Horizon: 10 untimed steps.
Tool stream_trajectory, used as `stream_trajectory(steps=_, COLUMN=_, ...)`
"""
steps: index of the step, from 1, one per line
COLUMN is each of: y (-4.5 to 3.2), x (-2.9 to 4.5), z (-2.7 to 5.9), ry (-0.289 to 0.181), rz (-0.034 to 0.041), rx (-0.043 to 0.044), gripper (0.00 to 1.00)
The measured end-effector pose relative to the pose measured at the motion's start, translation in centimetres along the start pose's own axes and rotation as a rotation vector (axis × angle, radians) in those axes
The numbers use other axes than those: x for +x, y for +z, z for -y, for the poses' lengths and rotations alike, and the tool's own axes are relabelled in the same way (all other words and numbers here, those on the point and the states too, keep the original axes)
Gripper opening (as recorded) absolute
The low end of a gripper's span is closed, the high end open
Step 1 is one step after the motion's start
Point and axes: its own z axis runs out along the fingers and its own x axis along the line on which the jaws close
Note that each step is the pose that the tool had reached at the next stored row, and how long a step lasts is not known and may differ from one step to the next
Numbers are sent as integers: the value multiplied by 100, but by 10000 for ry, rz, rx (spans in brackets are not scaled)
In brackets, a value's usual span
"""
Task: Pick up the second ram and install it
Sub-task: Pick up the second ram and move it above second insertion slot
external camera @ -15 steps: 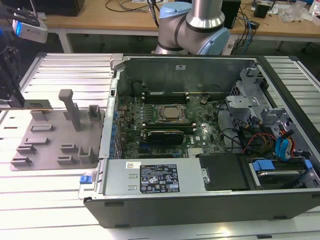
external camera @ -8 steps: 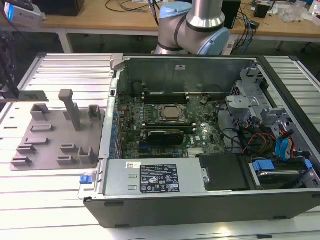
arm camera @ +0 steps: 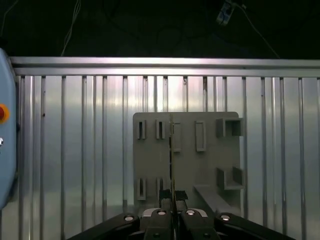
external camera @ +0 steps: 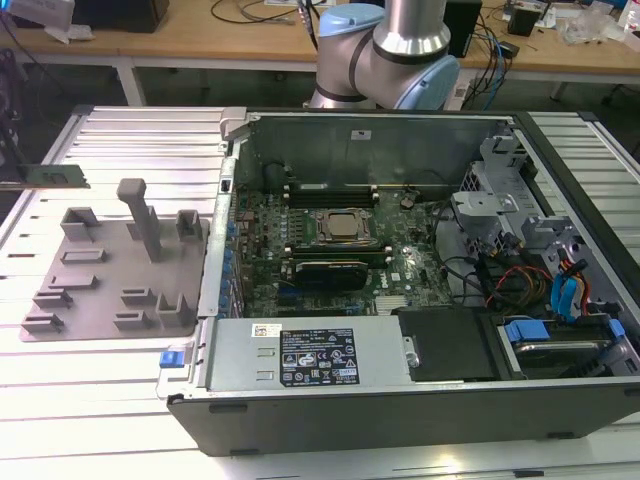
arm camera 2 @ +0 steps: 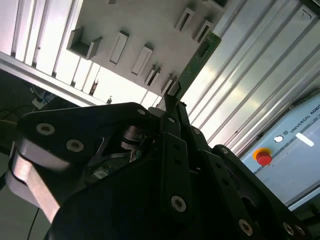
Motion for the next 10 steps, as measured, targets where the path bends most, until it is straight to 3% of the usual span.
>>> stream_trajectory(steps=5, y=-137, x=-4, z=-6, ry=0, rz=13, rx=0, gripper=11)
stream_trajectory(steps=8, y=-147, x=-4, z=-7, ry=0, rz=41, rx=0, gripper=11)
stream_trajectory(steps=10, y=-151, x=-4, z=83, ry=-2, rz=41, rx=0, gripper=11)
